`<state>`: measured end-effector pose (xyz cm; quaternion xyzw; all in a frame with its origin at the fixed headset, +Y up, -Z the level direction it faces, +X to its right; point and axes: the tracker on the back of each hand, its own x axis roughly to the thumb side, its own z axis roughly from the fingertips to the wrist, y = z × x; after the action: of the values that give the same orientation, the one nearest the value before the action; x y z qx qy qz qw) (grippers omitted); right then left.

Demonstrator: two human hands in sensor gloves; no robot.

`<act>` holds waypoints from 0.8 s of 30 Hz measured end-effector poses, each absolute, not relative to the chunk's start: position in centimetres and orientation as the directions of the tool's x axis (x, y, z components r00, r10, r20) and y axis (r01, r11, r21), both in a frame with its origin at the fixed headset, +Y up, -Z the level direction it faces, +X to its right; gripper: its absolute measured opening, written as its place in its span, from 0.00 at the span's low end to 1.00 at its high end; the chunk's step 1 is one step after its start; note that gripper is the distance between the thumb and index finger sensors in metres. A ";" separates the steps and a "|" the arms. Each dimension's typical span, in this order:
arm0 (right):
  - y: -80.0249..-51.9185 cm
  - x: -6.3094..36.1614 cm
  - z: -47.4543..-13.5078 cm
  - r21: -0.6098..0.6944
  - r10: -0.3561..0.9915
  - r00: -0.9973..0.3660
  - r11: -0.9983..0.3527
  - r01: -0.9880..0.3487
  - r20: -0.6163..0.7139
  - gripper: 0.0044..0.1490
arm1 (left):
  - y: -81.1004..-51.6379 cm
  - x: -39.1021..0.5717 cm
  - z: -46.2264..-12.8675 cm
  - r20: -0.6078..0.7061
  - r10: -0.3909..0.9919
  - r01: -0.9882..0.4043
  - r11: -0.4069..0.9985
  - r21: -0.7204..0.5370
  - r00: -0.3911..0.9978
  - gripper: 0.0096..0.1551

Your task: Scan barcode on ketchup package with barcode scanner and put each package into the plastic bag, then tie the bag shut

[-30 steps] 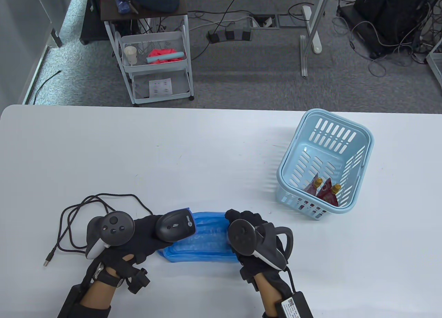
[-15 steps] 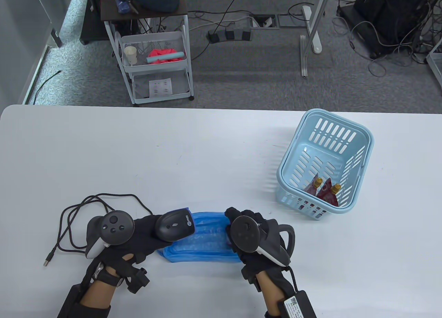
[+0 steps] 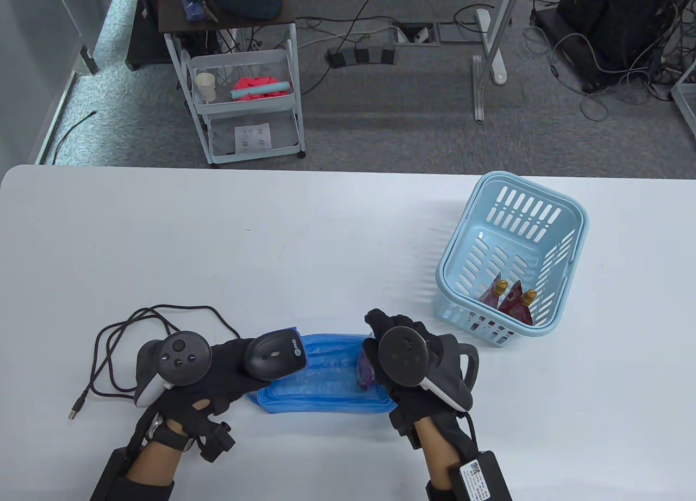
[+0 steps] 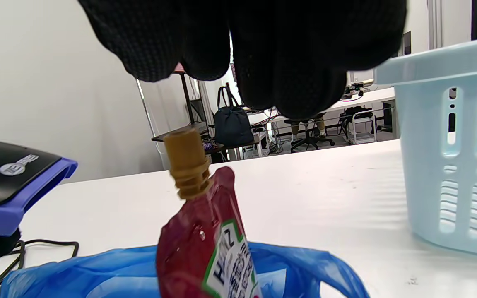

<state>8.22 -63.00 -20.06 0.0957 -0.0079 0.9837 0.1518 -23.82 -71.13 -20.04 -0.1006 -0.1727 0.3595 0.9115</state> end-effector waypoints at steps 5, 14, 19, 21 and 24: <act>-62.2 9.5 -20.7 -0.006 0.298 -0.942 -0.953 -0.303 0.153 0.33 | -71.2 -23.9 -20.1 0.238 0.693 -0.625 0.718 -0.306 0.680 0.29; -60.5 13.2 -22.1 -0.016 0.317 -0.948 -0.948 -0.318 0.023 0.33 | -71.3 -24.0 -20.1 0.233 0.691 -0.623 0.720 -0.306 0.685 0.29; -59.7 15.7 -23.0 -0.013 0.303 -0.950 -0.953 -0.303 -0.076 0.33 | -71.3 -24.1 -20.2 0.228 0.691 -0.624 0.720 -0.306 0.686 0.29; -59.6 16.7 -23.4 -0.007 0.296 -0.948 -0.955 -0.297 -0.119 0.33 | -71.4 -24.1 -20.2 0.226 0.690 -0.622 0.720 -0.307 0.687 0.29; -59.6 18.0 -24.1 0.014 0.275 -0.944 -0.959 -0.282 -0.183 0.33 | -71.5 -24.1 -20.2 0.222 0.690 -0.621 0.720 -0.309 0.689 0.29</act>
<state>17.98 -59.61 -24.05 -0.0898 0.0201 0.9857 0.1414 -24.14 -71.47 -20.20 -0.1052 -0.1628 0.3590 0.9130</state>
